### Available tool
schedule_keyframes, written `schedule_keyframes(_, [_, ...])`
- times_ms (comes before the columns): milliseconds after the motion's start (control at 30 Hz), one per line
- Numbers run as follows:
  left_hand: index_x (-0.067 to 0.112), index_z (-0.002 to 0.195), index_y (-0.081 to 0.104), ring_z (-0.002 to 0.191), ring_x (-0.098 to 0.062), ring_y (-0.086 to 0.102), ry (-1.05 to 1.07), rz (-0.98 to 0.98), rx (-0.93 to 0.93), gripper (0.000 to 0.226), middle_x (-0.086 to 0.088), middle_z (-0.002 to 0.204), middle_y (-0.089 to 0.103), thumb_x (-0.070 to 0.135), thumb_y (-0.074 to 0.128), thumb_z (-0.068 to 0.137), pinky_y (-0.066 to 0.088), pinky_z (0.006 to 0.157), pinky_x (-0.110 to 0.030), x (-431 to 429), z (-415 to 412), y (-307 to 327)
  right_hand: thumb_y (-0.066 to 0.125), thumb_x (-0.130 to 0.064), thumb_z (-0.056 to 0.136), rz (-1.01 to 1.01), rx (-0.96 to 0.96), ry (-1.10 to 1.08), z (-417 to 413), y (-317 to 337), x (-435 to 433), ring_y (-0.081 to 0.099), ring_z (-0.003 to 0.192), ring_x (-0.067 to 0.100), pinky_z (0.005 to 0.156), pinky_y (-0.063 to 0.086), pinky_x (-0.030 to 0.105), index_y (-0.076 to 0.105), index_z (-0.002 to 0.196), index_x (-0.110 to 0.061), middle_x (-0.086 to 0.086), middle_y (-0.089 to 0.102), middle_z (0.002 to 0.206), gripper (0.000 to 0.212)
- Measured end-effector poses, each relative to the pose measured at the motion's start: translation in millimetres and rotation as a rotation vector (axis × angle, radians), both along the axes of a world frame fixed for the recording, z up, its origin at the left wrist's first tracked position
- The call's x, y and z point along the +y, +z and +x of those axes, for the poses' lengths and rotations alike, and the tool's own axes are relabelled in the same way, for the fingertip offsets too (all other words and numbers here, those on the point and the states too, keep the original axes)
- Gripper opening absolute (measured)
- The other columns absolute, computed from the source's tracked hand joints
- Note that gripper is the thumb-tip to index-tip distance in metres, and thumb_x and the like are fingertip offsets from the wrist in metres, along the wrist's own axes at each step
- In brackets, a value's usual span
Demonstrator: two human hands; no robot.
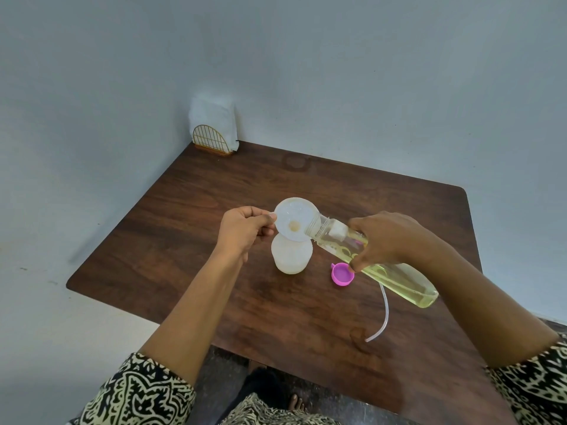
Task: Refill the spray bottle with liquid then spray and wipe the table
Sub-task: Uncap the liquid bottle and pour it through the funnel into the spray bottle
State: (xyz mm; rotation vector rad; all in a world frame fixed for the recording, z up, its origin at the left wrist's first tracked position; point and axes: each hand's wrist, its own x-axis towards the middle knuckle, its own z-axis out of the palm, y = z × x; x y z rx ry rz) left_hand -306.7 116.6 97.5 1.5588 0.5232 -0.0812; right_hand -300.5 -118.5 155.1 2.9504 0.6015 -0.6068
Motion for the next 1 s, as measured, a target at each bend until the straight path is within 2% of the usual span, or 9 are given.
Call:
schedule_keyframes(267, [0.004, 0.078, 0.07, 0.051, -0.009, 0.058, -0.004, -0.006, -0.009, 0.005, -0.007, 0.066, 0.067, 0.004, 0.07, 0.084, 0.052, 0.053, -0.02, 0.0, -0.7, 0.1, 0.071, -0.057, 0.067, 0.001, -0.004, -0.005, -0.8, 1.4, 0.4, 0.041, 0.062, 0.004, 0.052, 0.03, 0.025, 0.044, 0.088, -0.028, -0.012, 0.048, 0.07, 0.045])
schedule_keyframes(1000, [0.007, 0.077, 0.071, 0.053, -0.009, 0.059, 0.001, 0.003, 0.005, 0.007, -0.006, 0.067, 0.068, 0.006, 0.071, 0.084, 0.051, 0.056, -0.022, 1.2, 0.8, -1.6, 0.071, -0.057, 0.068, -0.01, 0.007, 0.001, -0.6, 3.0, 1.8, 0.041, 0.063, 0.003, 0.051, 0.029, 0.024, 0.042, 0.091, -0.029, -0.012, 0.047, 0.071, 0.046])
